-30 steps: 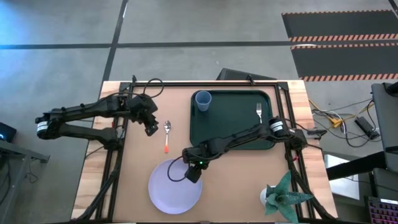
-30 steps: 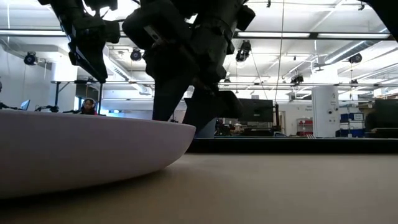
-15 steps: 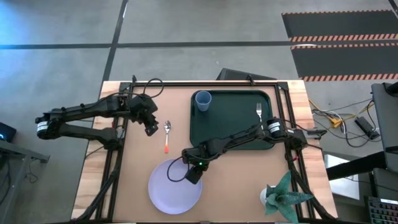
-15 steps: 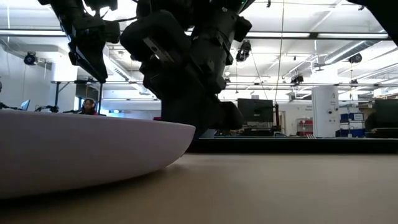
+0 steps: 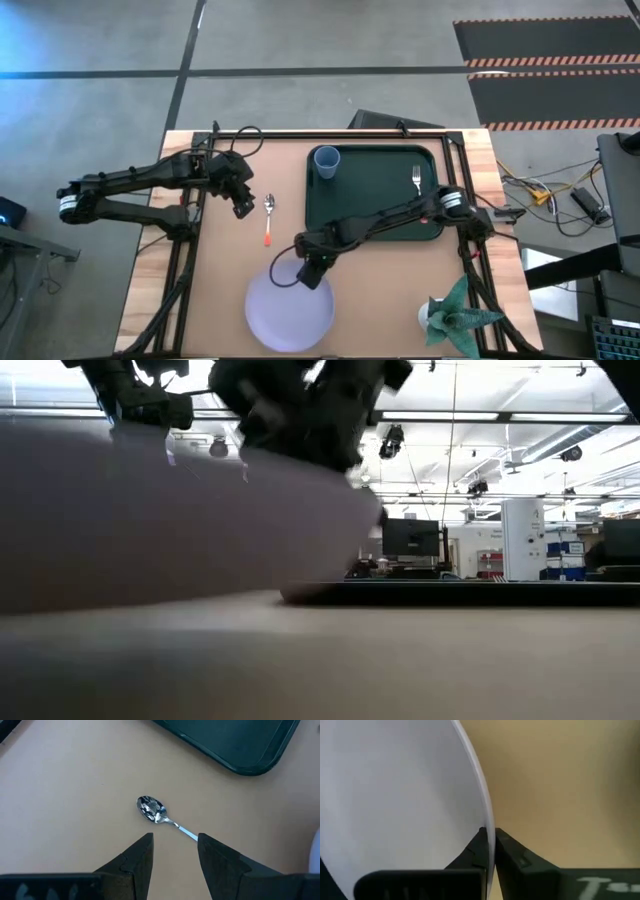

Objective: Pick and place plate/cup/fork/spoon on tray
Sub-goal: Put the violet plate on the black tray to the bottom right of the blue cup

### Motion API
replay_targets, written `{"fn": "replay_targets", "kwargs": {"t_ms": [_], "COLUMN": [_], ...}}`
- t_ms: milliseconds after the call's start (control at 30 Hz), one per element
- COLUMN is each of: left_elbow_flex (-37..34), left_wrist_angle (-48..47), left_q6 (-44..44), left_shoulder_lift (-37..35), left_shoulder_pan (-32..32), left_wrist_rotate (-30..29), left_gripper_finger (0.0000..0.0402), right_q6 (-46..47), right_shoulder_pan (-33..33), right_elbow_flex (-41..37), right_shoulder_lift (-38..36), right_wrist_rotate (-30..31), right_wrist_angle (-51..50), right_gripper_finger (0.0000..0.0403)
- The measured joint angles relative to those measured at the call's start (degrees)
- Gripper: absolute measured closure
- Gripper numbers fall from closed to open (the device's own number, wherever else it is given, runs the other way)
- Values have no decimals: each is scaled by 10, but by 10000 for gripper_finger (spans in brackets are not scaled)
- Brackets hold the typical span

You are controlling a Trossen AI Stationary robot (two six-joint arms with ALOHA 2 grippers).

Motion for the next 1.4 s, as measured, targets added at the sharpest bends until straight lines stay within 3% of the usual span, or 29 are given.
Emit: {"fn": "replay_targets", "kwargs": {"t_ms": [400,500,633,900,1133,1400], "left_elbow_flex": [0,0,0,0,0,0], "left_wrist_angle": [0,0,0,0,-2,-2], "left_q6": [0,0,0,0,0,0], "left_shoulder_lift": [0,0,0,0,0,0], "left_shoulder_pan": [0,0,0,0,0,0], "left_wrist_rotate": [0,0,0,0,0,0], "left_gripper_finger": [265,265,265,265,265,265], "right_q6": [117,140,139,57,24,21], "right_shoulder_pan": [-3,-18,-54,-151,-214,-239], "right_elbow_flex": [0,0,0,-20,-93,-183], "right_shoulder_lift": [-212,-248,-278,-308,-314,-314], "right_wrist_rotate": [256,294,317,349,324,314], "right_wrist_angle": [-367,-434,-499,-499,-499,-494], "right_gripper_finger": [395,395,395,395,395,395]}}
